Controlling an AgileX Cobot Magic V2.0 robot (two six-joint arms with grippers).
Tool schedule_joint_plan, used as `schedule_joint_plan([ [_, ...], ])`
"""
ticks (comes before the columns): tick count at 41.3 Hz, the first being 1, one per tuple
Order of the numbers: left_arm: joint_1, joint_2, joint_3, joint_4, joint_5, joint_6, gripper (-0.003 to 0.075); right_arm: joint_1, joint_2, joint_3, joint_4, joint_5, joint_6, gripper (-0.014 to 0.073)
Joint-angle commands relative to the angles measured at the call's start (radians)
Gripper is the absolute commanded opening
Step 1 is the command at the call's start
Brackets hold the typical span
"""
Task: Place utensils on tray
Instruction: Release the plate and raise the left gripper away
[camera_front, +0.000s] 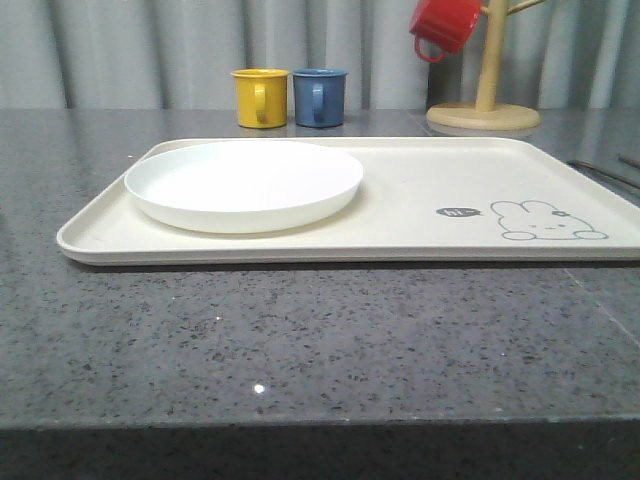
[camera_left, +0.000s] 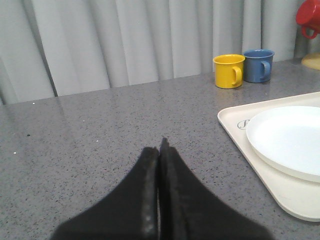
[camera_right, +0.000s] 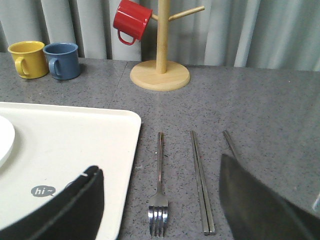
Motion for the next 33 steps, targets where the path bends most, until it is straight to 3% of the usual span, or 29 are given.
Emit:
schedule_joint_plan([
  [1,0.000,-0.001,-0.019,-0.011,-0.091,-0.010,-0.0019,-0.007,0.010,-0.036,0.001,-0.082,-0.001,0.0517],
  [21,0.000,-0.001,-0.019,-0.011,-0.094,-0.010,-0.0019,-0.007,0.022,-0.036,0.001,-0.083,-0.001,0.0510],
  [28,0.000,-0.001,-0.019,-0.011,-0.094,-0.010,-0.0019,-0.007,0.155,-0.116,-0.018,-0.033,-0.001,0.0379],
  [33,0.000,-0.001,-0.019,-0.011,-0.094,-0.010,-0.0019,-0.007,0.312,-0.236,-0.024,0.056,-0.001,0.0369],
])
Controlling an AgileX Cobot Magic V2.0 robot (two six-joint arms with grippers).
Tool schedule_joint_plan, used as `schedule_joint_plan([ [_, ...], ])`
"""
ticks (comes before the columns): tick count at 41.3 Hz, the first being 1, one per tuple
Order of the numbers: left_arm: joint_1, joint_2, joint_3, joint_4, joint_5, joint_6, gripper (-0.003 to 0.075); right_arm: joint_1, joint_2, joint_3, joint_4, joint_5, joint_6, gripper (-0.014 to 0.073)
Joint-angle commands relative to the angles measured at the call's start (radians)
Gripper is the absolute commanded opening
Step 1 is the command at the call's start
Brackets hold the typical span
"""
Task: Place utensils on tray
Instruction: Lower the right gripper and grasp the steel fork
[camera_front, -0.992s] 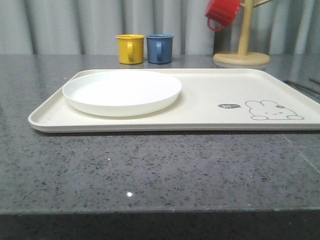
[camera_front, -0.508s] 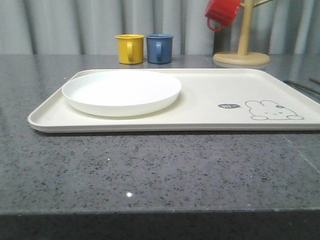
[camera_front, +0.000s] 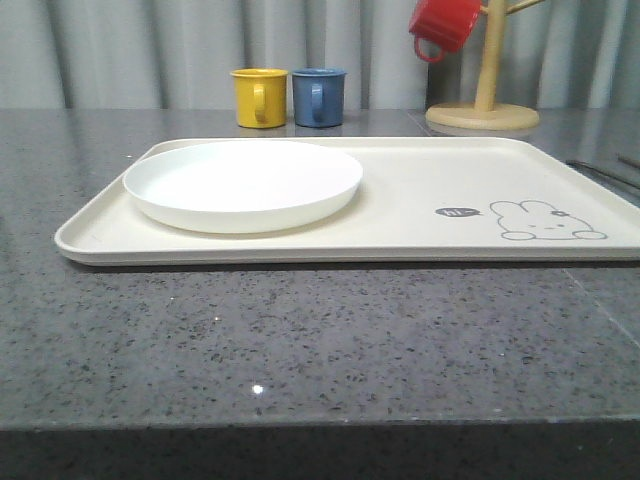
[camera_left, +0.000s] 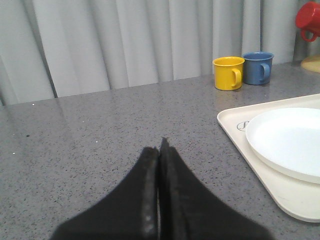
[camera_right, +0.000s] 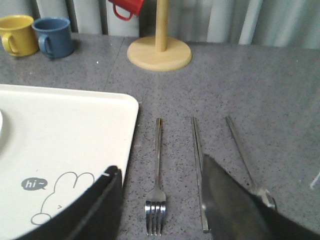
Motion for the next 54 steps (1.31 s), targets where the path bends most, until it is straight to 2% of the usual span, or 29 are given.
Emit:
schedule_joint_plan([
  [1,0.000,0.010,-0.029,-0.009,-0.088,-0.008,-0.0019,-0.007,0.122,-0.134,-0.012,0.019,-0.001,0.0369],
  [9,0.000,0.010,-0.029,-0.009,-0.088,-0.008,-0.0019,-0.007,0.405,-0.339,-0.012,0.255,-0.001,0.0369],
  [15,0.000,0.010,-0.029,-0.009,-0.088,-0.008,-0.0019,-0.007,0.581,-0.459,-0.012,0.355,-0.001,0.0369],
  [29,0.000,0.010,-0.029,-0.009,-0.088,-0.008,-0.0019,-0.007,0.851,-0.578,-0.012,0.350,-0.001,0.0369],
  [47,0.000,0.010,-0.029,-0.009,-0.088,-0.008,-0.0019,-0.007,0.957,-0.578,-0.012,0.318,-0.001,0.0361],
  [50,0.000,0.010,-0.029,-0.009,-0.088,-0.008,-0.0019,-0.007,0.959,-0.578,-0.012,0.320,-0.001,0.0316],
  [54,0.000,0.010,-0.029,-0.009,-0.088,-0.008,-0.0019,-0.007,0.958,-0.578,-0.012,0.323,-0.001,0.0202],
])
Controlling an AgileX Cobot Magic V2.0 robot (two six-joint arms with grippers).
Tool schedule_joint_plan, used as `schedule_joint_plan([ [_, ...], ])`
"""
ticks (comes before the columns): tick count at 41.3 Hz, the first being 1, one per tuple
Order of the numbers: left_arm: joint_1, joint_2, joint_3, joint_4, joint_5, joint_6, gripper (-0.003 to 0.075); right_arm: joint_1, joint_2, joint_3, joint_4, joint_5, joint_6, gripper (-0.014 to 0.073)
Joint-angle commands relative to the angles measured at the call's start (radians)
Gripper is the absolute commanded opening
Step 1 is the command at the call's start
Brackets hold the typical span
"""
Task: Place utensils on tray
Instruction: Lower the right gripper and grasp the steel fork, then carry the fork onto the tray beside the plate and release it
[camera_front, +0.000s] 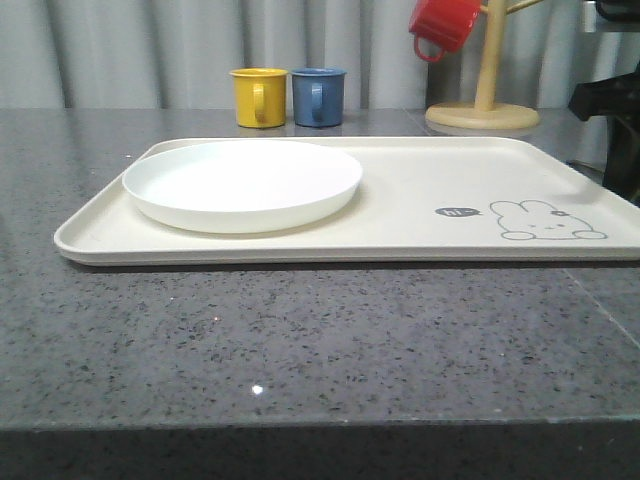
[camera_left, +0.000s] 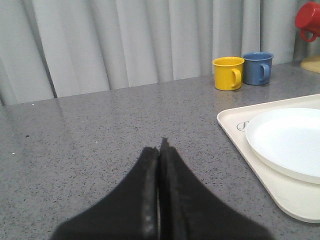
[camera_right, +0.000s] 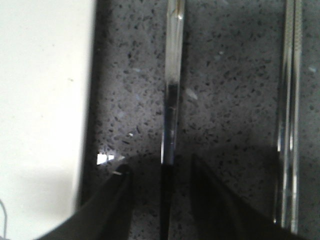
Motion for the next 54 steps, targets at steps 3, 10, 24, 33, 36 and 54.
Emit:
schedule_joint_plan([
  [3,0.000,0.010,-0.029,-0.009,-0.086,-0.008,-0.0019,-0.007,-0.034,-0.033,-0.010,-0.031,-0.001,0.0112],
  [10,0.000,0.010,-0.029,-0.009,-0.086,-0.008,-0.0019,-0.007,-0.042,-0.033,-0.011,-0.018,-0.001,-0.0034],
  [24,0.000,0.010,-0.029,-0.009,-0.086,-0.008,-0.0019,0.017,-0.149,-0.104,-0.057,0.115,0.135,-0.0041],
  [33,0.000,0.010,-0.029,-0.009,-0.086,-0.008,-0.0019,0.154,-0.146,-0.214,-0.091,0.207,0.275,-0.0041],
  [36,0.000,0.010,-0.029,-0.009,-0.086,-0.008,-0.0019,0.216,-0.139,-0.235,-0.091,0.202,0.318,-0.0041],
  [54,0.000,0.010,-0.029,-0.009,-0.086,-0.008,-0.0019,0.452,0.072,-0.414,-0.091,0.211,0.516,-0.0039],
])
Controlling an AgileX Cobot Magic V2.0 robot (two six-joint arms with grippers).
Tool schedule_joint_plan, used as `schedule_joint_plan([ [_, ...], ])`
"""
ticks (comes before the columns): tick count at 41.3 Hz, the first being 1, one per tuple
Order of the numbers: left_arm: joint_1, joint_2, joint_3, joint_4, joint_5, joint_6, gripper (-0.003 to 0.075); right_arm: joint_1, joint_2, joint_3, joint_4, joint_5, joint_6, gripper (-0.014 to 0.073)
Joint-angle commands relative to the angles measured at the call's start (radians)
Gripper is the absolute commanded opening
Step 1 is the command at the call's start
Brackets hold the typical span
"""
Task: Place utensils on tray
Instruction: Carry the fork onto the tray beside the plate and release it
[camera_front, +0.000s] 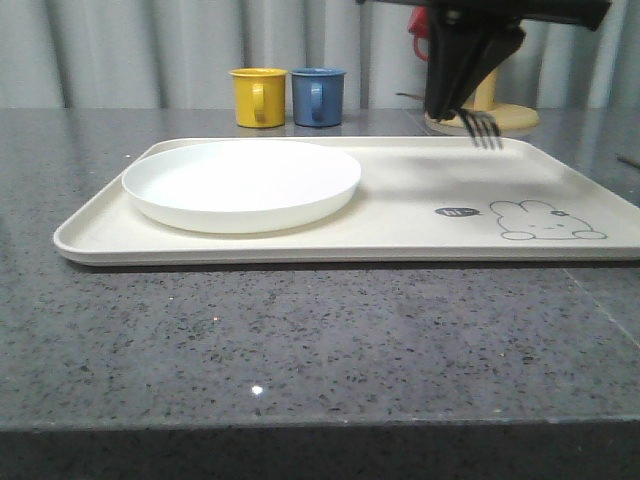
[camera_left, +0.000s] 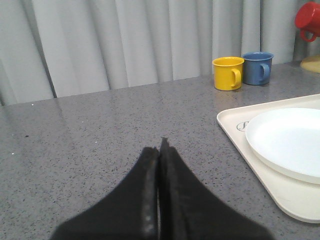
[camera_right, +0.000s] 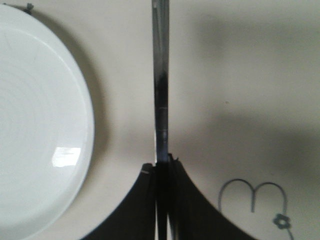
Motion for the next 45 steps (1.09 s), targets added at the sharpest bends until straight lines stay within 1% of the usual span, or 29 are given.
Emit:
schedule_joint_plan([
  [1,0.000,0.010,-0.029,-0.009,-0.086,-0.008,-0.0019,0.016,0.002,-0.058,-0.012,-0.026,0.042,-0.0039],
  [12,0.000,0.010,-0.029,-0.009,-0.086,-0.008,-0.0019,0.016,0.067,-0.062,-0.013,-0.024,0.100,-0.0039],
  [22,0.000,0.010,-0.029,-0.009,-0.086,-0.008,-0.0019,0.016,0.089,-0.062,-0.013,-0.028,0.105,-0.0038],
  [25,0.000,0.010,-0.029,-0.009,-0.086,-0.008,-0.0019,0.016,0.089,-0.062,-0.012,-0.028,0.105,-0.0025],
  [28,0.000,0.010,-0.029,-0.009,-0.086,-0.008,-0.0019,0.016,0.091,-0.062,-0.012,-0.025,0.105,0.0020],
  [34,0.000,0.010,-0.029,-0.009,-0.086,-0.008,-0.0019,0.016,0.098,-0.062,0.007,-0.023,0.105,0.0155],
  [39,0.000,0.010,-0.029,-0.009,-0.086,-0.008,-0.0019,0.016,0.096,-0.062,0.015,-0.023,0.105,0.0243],
  [43,0.000,0.010,-0.029,-0.009,-0.086,-0.008,-0.0019,0.016,0.085,-0.072,0.007,-0.011,0.105,0.0330],
  [45,0.000,0.010,-0.029,-0.009,-0.086,-0.008,-0.0019,0.016,0.074,-0.081,-0.009,0.001,0.105,0.0350],
])
